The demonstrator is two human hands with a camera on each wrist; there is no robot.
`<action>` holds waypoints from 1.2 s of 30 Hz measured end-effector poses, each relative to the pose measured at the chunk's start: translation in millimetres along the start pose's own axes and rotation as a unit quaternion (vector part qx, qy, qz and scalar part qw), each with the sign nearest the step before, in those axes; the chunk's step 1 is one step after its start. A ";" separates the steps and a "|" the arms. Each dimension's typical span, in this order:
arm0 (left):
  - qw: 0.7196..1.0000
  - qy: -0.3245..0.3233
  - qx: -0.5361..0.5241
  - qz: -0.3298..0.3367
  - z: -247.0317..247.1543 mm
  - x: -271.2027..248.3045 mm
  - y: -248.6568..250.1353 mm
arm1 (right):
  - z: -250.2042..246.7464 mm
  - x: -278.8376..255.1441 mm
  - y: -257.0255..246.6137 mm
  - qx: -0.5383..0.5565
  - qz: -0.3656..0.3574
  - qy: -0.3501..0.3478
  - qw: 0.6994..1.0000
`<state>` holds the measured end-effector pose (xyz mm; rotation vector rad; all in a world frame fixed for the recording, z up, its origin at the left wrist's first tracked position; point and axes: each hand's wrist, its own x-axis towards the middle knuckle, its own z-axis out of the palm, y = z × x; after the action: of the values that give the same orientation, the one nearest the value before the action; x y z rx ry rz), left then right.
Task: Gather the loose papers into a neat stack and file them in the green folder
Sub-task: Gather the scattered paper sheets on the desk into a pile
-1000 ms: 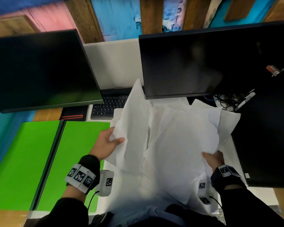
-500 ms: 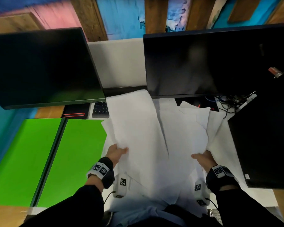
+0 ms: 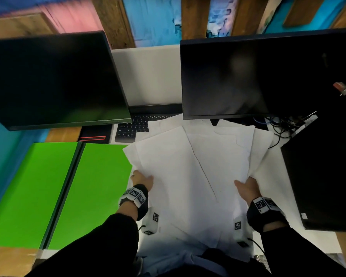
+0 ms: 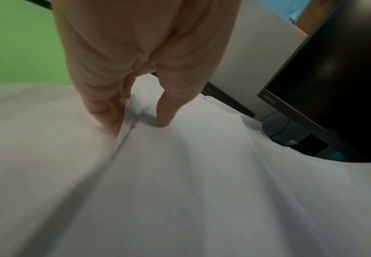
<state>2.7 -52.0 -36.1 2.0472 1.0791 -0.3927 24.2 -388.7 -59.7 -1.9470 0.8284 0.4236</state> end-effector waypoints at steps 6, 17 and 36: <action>0.997 0.004 -0.048 0.065 -5.1 3.0 -5.9 | -18.4 -4.9 1.6 0.012 -0.037 -0.081 0.996; 0.993 -0.053 -0.092 0.048 4.3 3.3 10.0 | 3.6 -19.2 -9.5 0.066 -0.032 -0.163 0.984; 0.990 -0.061 -0.124 0.000 1.2 -2.0 1.6 | -21.0 -12.8 -7.6 -0.131 0.164 0.101 0.972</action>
<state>2.8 -54.5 -35.0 1.7808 1.0004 -0.3598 19.5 -399.7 -36.8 -2.1257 1.2904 0.5584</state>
